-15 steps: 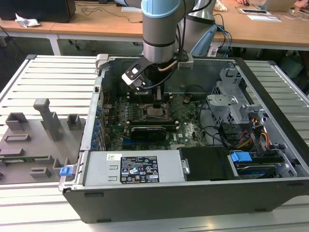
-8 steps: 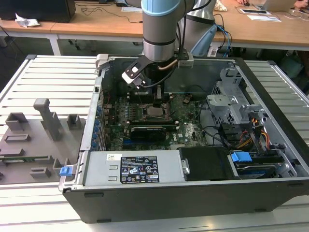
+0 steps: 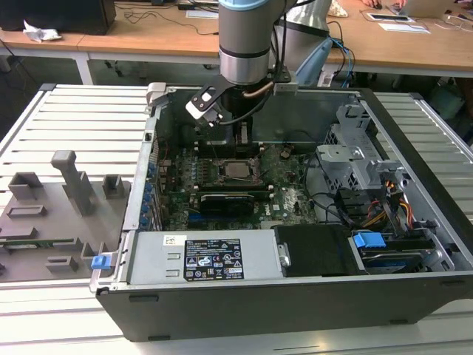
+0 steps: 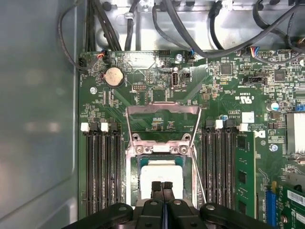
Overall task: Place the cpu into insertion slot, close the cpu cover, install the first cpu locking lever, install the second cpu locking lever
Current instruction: 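Close the cpu cover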
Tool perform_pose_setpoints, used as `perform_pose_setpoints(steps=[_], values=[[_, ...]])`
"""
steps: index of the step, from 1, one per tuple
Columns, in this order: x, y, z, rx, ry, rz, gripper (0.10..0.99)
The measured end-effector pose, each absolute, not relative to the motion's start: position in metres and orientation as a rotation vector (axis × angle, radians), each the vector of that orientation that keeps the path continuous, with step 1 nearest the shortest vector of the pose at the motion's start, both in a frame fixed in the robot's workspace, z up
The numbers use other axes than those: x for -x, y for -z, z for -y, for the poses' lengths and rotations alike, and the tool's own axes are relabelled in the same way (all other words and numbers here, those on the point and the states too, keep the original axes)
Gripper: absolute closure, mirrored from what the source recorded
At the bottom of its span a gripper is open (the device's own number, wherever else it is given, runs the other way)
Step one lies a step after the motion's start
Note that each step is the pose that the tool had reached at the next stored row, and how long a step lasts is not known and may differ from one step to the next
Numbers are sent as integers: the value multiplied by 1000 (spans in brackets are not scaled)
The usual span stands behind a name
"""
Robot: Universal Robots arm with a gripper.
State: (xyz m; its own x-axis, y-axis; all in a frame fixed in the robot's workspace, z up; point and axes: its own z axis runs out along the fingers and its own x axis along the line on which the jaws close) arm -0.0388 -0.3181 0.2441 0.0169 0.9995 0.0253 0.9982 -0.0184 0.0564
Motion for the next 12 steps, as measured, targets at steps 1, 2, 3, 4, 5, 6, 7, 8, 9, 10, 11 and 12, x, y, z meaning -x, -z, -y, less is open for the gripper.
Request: perform_pose_setpoints(steps=[1, 2, 3, 4, 5, 6, 7, 8, 9, 10, 11, 12], values=[[39, -245, 318, -2224, -90, -2185, 980], [39, -246, 318, -2224, -90, -2185, 980], [39, -247, 318, -2224, -90, -2185, 980], [39, -247, 318, -2224, -90, -2185, 980], [39, -248, 318, -2224, -90, -2185, 980], [39, -248, 318, -2224, -90, -2185, 980], [39, -249, 318, -2224, -90, -2185, 980], [39, -249, 318, -2224, -90, -2185, 980], [39, -250, 318, -2224, -90, -2185, 980], [39, -251, 318, -2224, -90, -2185, 980], [39, -253, 318, -2224, -90, -2185, 980], [39, -254, 318, -2224, -90, -2185, 980]])
